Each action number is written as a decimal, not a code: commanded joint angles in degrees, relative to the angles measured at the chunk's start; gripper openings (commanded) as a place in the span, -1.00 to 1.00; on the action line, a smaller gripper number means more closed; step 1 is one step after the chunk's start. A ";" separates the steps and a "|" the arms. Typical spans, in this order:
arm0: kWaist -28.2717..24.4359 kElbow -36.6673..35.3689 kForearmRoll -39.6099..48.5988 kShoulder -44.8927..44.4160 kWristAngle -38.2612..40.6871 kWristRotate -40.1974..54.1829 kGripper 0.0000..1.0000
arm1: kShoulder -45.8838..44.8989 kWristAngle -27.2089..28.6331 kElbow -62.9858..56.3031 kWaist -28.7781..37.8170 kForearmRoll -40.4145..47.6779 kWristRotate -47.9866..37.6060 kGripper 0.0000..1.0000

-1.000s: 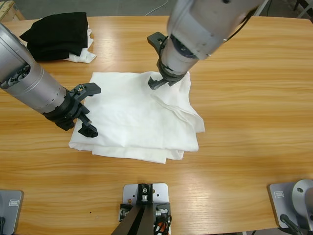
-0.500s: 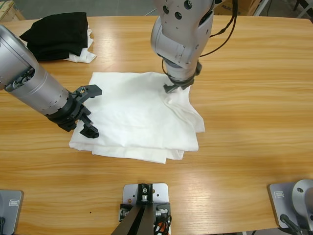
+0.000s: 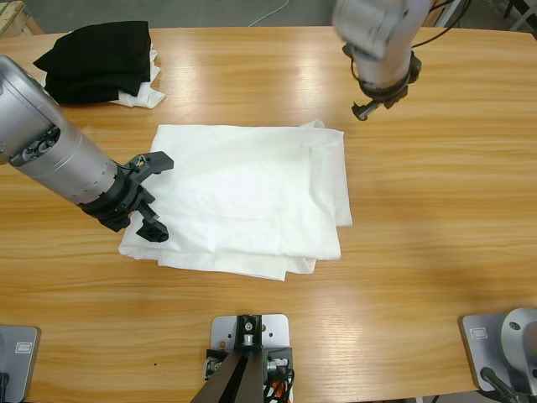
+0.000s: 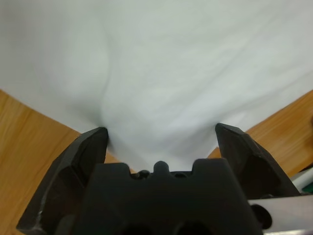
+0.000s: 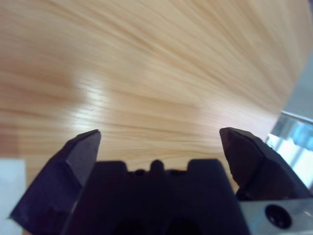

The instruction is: Fold clothes

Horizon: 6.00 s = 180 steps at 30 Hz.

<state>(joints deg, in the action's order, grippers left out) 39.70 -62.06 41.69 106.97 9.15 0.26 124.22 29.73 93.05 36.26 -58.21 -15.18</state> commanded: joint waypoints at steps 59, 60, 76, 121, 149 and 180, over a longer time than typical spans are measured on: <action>-9.91 37.13 -47.49 -5.10 22.05 -26.10 -1.00 | 3.64 -59.43 -17.55 -17.59 34.30 11.67 -1.00; -9.91 37.04 -47.66 -4.86 22.05 -26.10 -1.00 | 3.11 -59.42 -17.55 -17.63 34.25 11.67 -1.00; -21.30 30.98 -41.51 -21.78 25.46 -35.73 0.99 | -23.48 -46.18 -13.84 -2.60 18.25 3.39 1.00; -22.50 10.92 -39.26 15.45 35.20 -23.79 -1.00 | -42.41 -38.95 -26.11 -1.63 15.50 -2.31 1.00; -32.37 2.61 6.92 -6.25 1.94 -11.82 -1.00 | -45.09 -37.90 -28.80 -1.63 16.97 -2.29 1.00; -7.99 -36.35 44.89 7.15 -13.26 -10.72 -1.00 | -48.53 -37.55 -38.61 -1.63 22.02 -3.98 1.00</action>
<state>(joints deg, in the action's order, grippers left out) 24.25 -96.68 84.68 105.39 -3.46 -8.67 77.07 -8.27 57.63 34.24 -37.51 -18.44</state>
